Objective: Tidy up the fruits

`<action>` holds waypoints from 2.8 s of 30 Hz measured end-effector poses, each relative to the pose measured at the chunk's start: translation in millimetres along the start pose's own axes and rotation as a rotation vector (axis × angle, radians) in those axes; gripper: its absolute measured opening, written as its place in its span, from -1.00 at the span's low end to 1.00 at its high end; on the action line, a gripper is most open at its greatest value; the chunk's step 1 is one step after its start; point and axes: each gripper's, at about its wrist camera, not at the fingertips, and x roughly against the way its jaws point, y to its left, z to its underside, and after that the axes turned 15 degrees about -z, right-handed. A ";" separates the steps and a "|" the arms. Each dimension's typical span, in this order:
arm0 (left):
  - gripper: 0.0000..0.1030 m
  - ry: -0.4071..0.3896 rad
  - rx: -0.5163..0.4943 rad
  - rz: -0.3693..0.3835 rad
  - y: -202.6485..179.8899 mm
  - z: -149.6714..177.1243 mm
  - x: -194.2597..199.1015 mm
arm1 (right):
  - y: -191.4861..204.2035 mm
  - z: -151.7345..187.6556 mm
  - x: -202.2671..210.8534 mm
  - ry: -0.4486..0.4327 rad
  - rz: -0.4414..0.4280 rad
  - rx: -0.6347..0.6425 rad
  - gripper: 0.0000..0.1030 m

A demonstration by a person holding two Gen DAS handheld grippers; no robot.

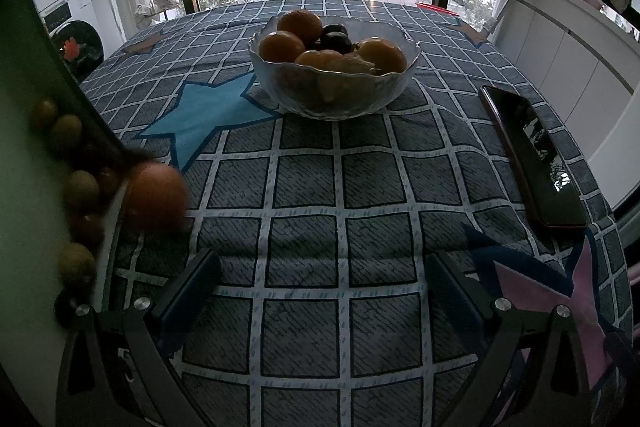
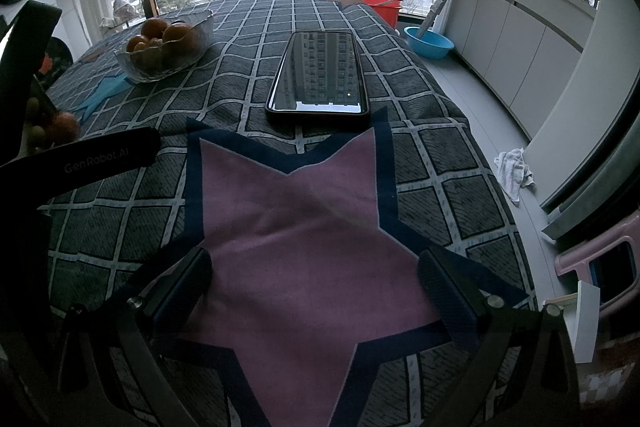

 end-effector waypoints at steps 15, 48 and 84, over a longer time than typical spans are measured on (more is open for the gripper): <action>0.99 0.000 0.000 0.000 -0.1 0.0 0.0 | -0.1 0.0 0.4 0.000 0.000 0.000 0.99; 1.00 0.000 0.000 0.000 -0.1 0.0 0.0 | 0.0 0.0 0.2 0.000 0.000 0.000 0.99; 0.99 -0.183 -0.017 0.009 103.6 48.9 75.0 | 0.0 -0.2 -0.3 -0.001 0.000 0.000 0.99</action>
